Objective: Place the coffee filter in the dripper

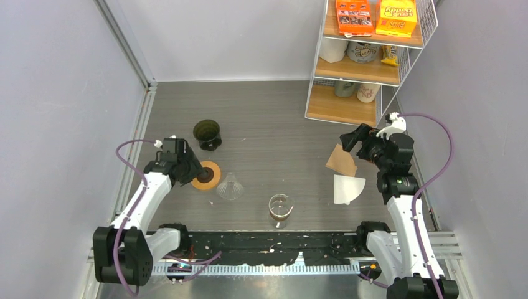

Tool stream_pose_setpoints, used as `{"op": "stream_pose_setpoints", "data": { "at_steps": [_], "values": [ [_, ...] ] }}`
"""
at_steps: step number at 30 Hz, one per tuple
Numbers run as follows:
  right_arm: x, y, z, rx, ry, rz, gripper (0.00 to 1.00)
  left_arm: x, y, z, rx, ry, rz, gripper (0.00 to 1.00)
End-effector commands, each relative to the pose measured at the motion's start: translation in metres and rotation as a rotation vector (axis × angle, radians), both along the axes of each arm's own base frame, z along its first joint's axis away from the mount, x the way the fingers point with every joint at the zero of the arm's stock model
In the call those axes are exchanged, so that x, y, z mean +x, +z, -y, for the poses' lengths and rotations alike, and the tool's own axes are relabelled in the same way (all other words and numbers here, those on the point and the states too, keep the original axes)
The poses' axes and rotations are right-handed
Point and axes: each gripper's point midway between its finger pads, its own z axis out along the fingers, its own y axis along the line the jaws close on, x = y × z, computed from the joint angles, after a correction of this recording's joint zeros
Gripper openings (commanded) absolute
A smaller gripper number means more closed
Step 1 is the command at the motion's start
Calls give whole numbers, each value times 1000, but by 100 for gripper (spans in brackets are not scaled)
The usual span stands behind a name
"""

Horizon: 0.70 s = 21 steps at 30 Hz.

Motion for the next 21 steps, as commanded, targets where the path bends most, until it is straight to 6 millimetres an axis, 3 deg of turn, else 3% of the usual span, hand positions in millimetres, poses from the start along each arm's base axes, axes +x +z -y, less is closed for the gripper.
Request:
{"op": "stream_pose_setpoints", "data": {
  "at_steps": [1,9,21],
  "values": [
    [4,9,5,-28,-16,31,95,12,8,-4,23,3,12,55],
    [4,6,5,-29,-18,22,95,20,-6,-2,19,-2,-18,46],
    [5,4,7,-31,-26,12,95,28,-27,-3,63,24,-91,43]
  ]
}}
